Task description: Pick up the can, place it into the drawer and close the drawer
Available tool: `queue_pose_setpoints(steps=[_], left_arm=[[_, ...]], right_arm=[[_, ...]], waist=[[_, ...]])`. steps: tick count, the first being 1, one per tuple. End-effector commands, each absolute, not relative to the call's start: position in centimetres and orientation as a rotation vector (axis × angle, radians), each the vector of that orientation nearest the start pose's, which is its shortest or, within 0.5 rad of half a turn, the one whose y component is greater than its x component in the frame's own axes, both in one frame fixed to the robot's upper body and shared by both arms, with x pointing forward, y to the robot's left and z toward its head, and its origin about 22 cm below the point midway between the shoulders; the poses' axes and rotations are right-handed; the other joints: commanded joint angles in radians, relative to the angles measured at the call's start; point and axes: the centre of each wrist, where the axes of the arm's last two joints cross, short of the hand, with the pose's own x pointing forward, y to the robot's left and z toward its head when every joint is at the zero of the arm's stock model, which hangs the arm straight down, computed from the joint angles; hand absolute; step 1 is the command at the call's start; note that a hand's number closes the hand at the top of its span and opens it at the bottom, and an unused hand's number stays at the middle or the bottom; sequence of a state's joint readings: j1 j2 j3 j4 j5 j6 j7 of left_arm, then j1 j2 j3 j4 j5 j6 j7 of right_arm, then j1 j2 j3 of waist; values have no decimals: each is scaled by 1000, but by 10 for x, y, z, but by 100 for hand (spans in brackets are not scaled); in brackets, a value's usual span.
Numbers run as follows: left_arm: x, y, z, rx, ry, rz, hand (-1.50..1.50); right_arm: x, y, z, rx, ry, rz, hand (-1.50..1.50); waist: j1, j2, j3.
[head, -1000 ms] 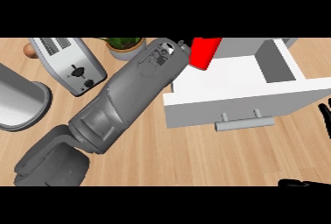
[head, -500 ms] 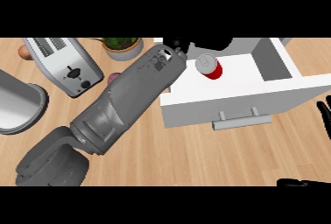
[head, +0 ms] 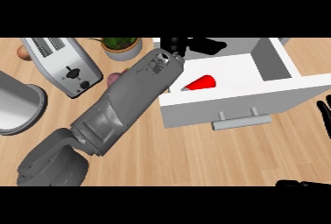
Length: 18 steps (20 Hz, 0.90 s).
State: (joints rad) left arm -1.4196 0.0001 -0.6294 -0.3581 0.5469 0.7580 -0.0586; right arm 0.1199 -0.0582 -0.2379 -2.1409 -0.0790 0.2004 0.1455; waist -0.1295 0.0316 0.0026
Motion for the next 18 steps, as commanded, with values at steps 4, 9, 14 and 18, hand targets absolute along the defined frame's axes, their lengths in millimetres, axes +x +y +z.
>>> queue_pose_setpoints(steps=[4, 9, 14, 18], left_arm=[[431, -7, 172, 333, -1768, -148, -150], [425, -4, 154, 285, -1749, -99, -150], [420, -19, 181, 217, -1783, -56, -150], [423, -21, 193, 218, -1804, -51, -150]], right_arm=[[177, -284, 136, -268, -1966, 163, -150], [170, -293, 137, -365, -2012, 330, -150], [183, -274, 150, -461, -2037, 460, -150], [191, -269, 154, -612, -2011, 575, -150]], waist=[[0, 0, -1], [-4, -2, 0], [33, -8, -1], [57, -10, -2]])
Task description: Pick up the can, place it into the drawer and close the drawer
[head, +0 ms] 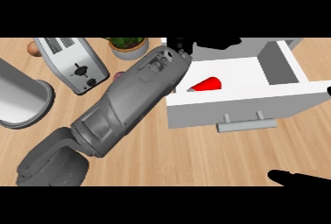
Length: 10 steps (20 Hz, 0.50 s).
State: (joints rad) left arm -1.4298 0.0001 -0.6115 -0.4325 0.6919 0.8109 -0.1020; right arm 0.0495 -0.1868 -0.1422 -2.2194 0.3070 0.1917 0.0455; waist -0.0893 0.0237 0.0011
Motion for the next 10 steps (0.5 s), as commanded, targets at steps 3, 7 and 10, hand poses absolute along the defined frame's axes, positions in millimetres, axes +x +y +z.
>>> queue_pose_setpoints(steps=[3, 7, 10], left_arm=[[423, -14, 175, 212, -1807, -46, -150], [421, -23, 194, 212, -1816, -47, -150], [411, -30, 190, 217, -1806, -35, -150]], right_arm=[[196, -264, 155, -713, -1970, 664, -150], [214, -256, 133, -843, -1886, 823, -150], [228, -237, 115, -866, -1859, 922, -150]], waist=[[39, -7, -1], [62, -10, 0], [63, -15, 0]])
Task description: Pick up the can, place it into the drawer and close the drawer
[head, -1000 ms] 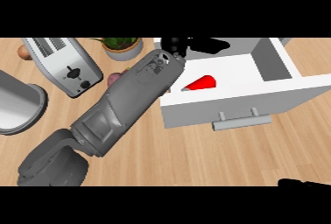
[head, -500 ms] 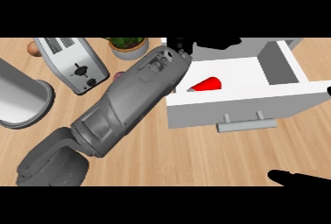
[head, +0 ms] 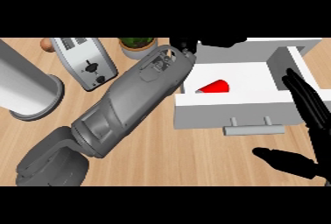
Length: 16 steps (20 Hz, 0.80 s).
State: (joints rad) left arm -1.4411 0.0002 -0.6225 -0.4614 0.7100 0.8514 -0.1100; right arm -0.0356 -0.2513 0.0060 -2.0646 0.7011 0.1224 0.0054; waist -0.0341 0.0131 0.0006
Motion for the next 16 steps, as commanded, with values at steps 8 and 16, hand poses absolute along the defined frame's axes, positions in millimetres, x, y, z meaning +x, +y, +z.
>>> queue_pose_setpoints(steps=[8, 16], left_arm=[[425, -2, 206, 222, -1782, -22, -150], [419, 35, 207, 245, -1777, -29, -150]], right_arm=[[260, -214, 70, -1030, -1716, 1006, -150], [300, -233, 21, -1074, -1668, 915, -150]], waist=[[50, -13, 0], [79, -19, 0]])
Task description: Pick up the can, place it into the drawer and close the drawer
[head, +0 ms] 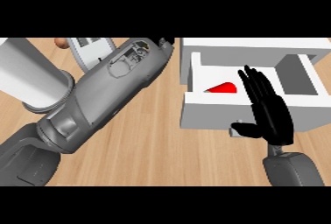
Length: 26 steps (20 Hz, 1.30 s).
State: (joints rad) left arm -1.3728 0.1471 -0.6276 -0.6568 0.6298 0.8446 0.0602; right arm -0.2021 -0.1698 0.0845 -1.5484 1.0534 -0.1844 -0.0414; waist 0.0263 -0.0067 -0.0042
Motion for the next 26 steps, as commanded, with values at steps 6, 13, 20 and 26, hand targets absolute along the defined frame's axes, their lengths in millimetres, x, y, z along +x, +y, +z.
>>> queue_pose_setpoints(steps=[6, 13, 20, 26], left_arm=[[420, 70, 222, 253, -1789, -36, -150], [408, 87, 232, 228, -1763, -66, -150], [395, 106, 217, 255, -1736, -65, -150], [381, 115, 194, 227, -1719, -59, -150]], right_arm=[[315, -226, -6, -1112, -1626, 948, -150], [345, -230, -9, -1217, -1589, 964, -150], [382, -230, 4, -1317, -1637, 892, -150], [412, -222, 20, -1342, -1652, 853, -150]], waist=[[15, 7, 5], [37, 8, 6], [52, 11, 6], [57, 20, 6]])
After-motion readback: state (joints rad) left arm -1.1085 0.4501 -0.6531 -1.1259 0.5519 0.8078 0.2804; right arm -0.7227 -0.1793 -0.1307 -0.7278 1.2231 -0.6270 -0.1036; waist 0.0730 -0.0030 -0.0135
